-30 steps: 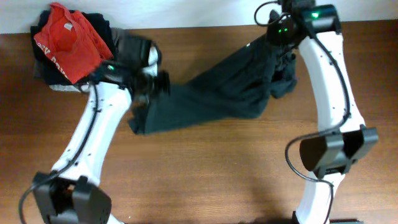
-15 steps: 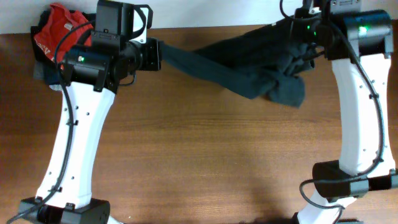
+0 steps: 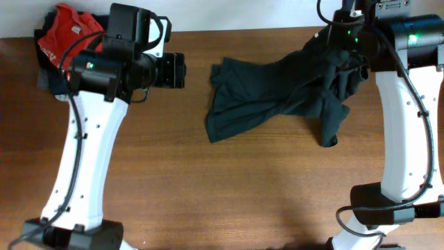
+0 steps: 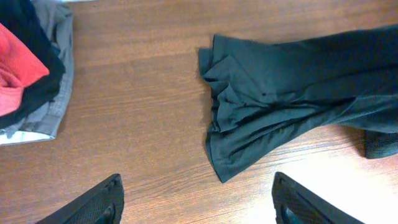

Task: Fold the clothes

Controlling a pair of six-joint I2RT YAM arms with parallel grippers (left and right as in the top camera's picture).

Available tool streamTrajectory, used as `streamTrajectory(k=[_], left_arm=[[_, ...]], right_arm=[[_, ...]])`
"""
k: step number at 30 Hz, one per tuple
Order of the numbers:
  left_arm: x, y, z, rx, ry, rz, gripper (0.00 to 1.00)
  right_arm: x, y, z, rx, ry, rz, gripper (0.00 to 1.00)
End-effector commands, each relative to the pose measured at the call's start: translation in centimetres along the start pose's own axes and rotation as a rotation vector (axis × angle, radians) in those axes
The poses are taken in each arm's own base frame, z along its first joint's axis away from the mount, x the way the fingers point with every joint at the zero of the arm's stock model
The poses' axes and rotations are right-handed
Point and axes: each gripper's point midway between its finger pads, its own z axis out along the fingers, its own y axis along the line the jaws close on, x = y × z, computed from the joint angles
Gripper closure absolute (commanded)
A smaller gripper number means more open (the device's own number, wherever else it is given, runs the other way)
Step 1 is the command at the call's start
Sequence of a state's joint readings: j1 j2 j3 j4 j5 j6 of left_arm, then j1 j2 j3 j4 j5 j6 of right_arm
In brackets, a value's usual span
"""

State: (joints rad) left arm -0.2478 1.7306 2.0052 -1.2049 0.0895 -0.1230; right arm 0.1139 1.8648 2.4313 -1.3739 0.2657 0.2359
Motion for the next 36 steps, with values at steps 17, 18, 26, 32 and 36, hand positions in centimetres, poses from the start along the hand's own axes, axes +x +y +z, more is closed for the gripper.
streamTrajectory(k=[17, 18, 26, 32, 36], left_arm=[[9.3, -5.2, 12.9, 0.165, 0.506, -0.061, 0.23], [9.8, -5.6, 12.8, 0.161, 0.526, -0.069, 0.23], [16.0, -7.0, 14.4, 0.122, 0.711, -0.099, 0.22], [20.4, -7.4, 17.2, 0.169, 0.786, -0.155, 0.21], [20.7, -7.2, 18.5, 0.165, 0.757, -0.183, 0.21]], right_arm=[[2.4, -5.9, 0.1, 0.121, 0.115, 0.231, 0.01], [3.1, -5.5, 0.1, 0.069, 0.160, 0.237, 0.01], [7.4, -5.0, -0.5, 0.009, 0.356, 0.217, 0.00], [10.4, -4.7, 1.3, 0.027, 0.482, 0.253, 0.04], [11.9, -6.1, 2.3, 0.111, 0.531, 0.316, 0.05]])
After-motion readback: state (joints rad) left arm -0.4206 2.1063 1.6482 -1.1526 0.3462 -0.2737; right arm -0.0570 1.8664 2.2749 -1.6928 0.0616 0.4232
